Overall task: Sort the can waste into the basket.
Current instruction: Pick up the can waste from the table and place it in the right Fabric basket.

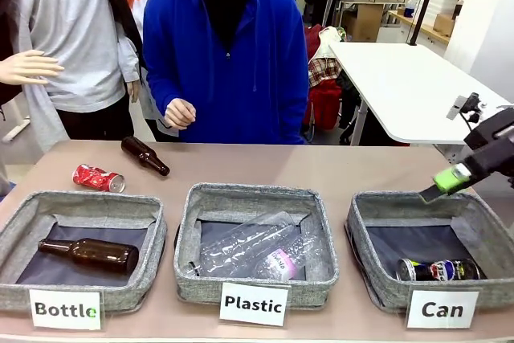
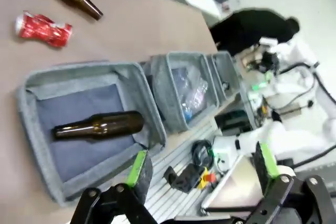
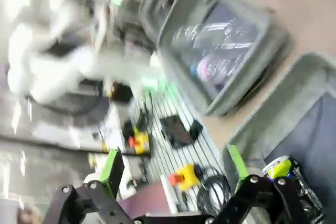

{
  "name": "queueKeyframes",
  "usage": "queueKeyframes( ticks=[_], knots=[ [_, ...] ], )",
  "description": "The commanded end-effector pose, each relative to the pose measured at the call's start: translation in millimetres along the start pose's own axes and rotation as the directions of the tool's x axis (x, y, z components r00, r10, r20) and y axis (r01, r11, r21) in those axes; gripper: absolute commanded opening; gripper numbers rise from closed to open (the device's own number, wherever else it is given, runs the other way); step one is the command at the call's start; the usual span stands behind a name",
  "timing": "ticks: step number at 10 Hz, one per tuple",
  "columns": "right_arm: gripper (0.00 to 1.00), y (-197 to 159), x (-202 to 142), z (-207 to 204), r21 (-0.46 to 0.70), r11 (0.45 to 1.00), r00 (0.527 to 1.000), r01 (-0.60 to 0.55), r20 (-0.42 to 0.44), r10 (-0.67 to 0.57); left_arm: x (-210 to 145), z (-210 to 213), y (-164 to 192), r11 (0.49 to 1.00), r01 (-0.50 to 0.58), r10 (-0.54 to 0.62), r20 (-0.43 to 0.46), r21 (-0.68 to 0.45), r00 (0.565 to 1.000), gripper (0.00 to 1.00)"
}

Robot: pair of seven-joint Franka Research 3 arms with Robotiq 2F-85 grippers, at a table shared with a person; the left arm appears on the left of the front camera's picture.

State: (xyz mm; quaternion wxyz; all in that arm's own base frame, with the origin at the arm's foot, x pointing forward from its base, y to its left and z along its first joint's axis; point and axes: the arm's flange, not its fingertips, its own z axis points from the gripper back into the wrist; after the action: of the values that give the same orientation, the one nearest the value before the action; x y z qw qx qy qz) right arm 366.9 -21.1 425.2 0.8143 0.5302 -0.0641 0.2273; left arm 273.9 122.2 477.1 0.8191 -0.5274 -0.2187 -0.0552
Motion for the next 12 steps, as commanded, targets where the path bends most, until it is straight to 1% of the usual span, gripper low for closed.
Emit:
queueKeyframes(
  ticks=[1,2,3,4,12],
  knots=[
    [1.00,-10.7,-8.0,1.4,0.188,0.928,0.815,0.322,0.444,-0.373,-16.7,-9.0,16.0,0.998,-0.027,0.027,0.011,0.061,1.000,1.00],
    [1.00,-15.1,-14.8,8.0,0.226,0.912,0.772,0.342,0.486,-0.410,-17.4,-5.1,28.9,0.991,-0.071,0.061,0.088,0.115,0.994,1.00],
    [1.00,-17.5,-13.8,9.0,0.252,0.910,0.753,0.329,0.511,-0.414,3.2,-10.2,6.1,1.000,-0.007,0.007,-0.023,0.016,1.000,1.00],
    [1.00,-24.8,-13.8,14.2,0.069,0.970,0.946,0.232,0.215,-0.242,3.2,-10.2,6.1,1.000,-0.007,0.007,-0.023,0.016,1.000,1.00],
    [1.00,-24.8,-13.8,14.2,0.069,0.970,0.946,0.232,0.215,-0.242,3.2,-10.2,6.1,1.000,-0.007,0.007,-0.023,0.016,1.000,1.00]
  ],
)
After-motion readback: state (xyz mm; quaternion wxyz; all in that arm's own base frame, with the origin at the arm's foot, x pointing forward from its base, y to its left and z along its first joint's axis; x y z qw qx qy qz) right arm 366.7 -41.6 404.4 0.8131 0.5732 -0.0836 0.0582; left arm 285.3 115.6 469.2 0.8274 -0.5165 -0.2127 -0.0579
